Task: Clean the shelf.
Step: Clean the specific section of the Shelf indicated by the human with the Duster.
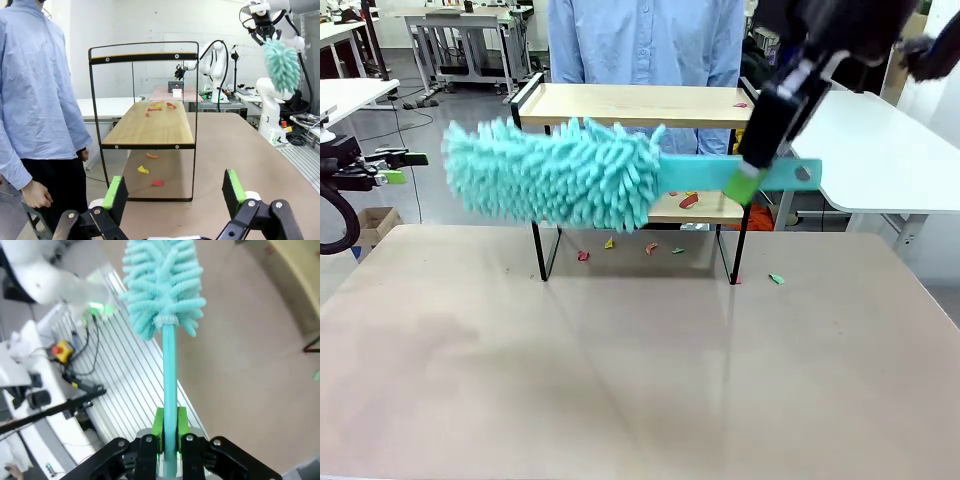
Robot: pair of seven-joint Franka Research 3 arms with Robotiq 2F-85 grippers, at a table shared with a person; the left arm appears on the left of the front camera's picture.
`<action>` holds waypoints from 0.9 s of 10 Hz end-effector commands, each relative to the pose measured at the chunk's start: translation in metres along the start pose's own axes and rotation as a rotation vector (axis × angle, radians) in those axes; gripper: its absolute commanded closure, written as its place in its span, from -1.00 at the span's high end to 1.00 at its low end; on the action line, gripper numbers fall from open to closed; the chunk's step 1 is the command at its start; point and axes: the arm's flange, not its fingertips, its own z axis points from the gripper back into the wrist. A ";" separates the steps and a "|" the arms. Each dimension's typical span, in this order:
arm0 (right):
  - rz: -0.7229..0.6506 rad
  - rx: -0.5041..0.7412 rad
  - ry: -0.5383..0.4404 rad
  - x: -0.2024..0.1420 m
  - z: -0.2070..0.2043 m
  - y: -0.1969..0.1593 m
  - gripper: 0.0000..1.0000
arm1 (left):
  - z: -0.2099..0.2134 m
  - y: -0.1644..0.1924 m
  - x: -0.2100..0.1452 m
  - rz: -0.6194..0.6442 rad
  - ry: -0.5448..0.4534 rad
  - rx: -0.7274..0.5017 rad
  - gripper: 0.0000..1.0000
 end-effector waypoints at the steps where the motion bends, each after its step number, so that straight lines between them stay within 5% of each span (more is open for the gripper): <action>1: 0.029 0.031 0.060 -0.023 -0.018 -0.020 -0.74 | 0.000 -0.002 0.003 -0.007 -0.002 0.001 1.00; 9: 0.039 0.044 0.227 -0.122 -0.076 -0.112 -0.74 | 0.000 -0.002 0.003 -0.007 -0.002 0.001 1.00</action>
